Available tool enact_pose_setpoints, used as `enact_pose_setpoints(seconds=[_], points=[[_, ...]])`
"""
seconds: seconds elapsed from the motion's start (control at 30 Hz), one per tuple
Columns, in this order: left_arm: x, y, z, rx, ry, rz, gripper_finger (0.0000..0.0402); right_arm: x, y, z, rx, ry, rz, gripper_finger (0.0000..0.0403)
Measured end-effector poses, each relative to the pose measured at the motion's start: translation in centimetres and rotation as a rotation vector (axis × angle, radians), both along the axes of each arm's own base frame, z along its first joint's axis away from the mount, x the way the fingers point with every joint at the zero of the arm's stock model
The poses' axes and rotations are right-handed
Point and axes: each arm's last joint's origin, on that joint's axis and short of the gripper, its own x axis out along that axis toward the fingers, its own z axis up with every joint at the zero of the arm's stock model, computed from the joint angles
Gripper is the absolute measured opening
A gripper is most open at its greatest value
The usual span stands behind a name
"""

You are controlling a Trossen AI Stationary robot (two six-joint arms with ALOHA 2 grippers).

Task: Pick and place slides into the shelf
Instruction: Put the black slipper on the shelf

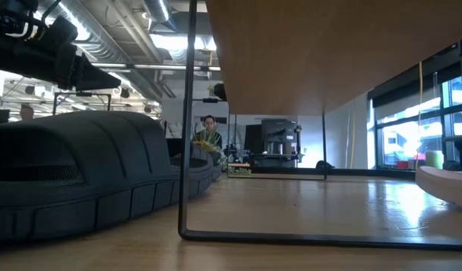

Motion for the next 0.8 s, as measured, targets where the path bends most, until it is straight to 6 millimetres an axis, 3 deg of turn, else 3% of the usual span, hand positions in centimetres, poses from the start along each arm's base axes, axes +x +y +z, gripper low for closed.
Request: enact_pose_setpoints(seconds=[0.33,0.57,0.8], points=[[0.0,0.0,0.0,-0.001,-0.001,0.0,0.0204,-0.06,-0.82,0.13,-0.005,-0.013,0.009,0.0012],[0.0,0.0,0.0,-0.001,-0.001,0.0,0.0204,-0.32,-0.78,-0.18,0.003,0.03,0.008,0.0044],[0.0,0.0,0.0,-0.002,-0.001,0.0,0.0204,-0.38,-0.76,-0.25,0.024,0.034,-0.007,0.0052]])
